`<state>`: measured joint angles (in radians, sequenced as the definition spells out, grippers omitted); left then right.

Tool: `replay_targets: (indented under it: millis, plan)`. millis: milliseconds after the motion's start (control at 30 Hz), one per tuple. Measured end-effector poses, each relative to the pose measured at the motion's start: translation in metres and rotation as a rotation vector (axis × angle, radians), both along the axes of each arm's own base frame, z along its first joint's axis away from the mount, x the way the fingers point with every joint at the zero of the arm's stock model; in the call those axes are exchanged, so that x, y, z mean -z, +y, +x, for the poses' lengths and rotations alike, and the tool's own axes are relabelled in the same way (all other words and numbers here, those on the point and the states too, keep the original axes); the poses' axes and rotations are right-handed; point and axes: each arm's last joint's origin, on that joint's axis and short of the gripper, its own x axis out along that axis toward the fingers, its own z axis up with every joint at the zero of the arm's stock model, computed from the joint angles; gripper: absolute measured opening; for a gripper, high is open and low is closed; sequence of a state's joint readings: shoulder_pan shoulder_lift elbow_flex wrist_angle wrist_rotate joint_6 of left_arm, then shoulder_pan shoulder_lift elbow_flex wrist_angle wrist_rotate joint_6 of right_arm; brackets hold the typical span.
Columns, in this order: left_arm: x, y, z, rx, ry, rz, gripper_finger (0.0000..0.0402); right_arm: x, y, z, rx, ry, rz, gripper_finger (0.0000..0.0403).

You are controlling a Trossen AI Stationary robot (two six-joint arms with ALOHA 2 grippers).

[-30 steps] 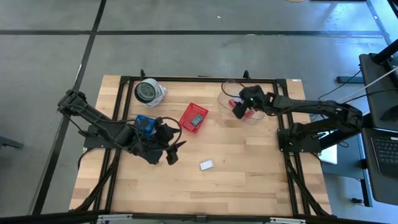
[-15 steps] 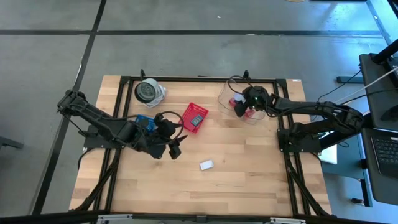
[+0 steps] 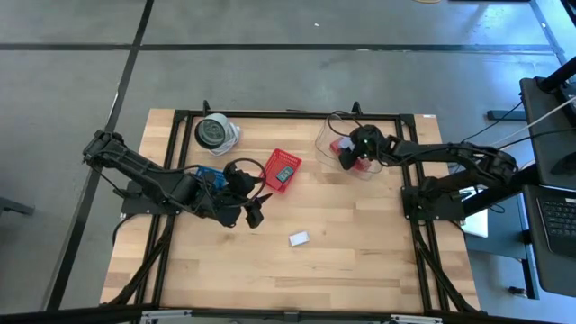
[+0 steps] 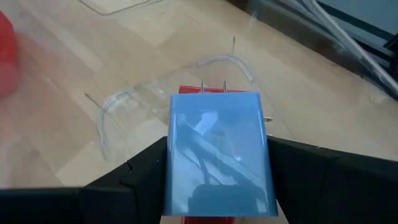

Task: Pick & Place Office items
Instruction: Put the light blue charger adapter into the white bin, then put the white digital clock into the red bin

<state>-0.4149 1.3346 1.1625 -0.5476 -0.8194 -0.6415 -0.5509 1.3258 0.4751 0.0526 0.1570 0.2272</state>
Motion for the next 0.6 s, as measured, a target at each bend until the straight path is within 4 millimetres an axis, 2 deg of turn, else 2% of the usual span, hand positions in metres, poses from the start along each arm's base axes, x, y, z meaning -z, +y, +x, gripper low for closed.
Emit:
replay_targets:
  millis: [233,600]
  plan:
    - [0.0001,0.0,0.0,0.0,0.0,-0.003,0.0237,0.0003,-0.0015,0.0011,0.023,-0.026,0.011,0.0238]
    - [0.0002,0.0,-0.0001,0.001,0.002,-0.002,0.0237,-0.0022,-0.0018,0.0023,0.015,-0.053,0.011,0.0324]
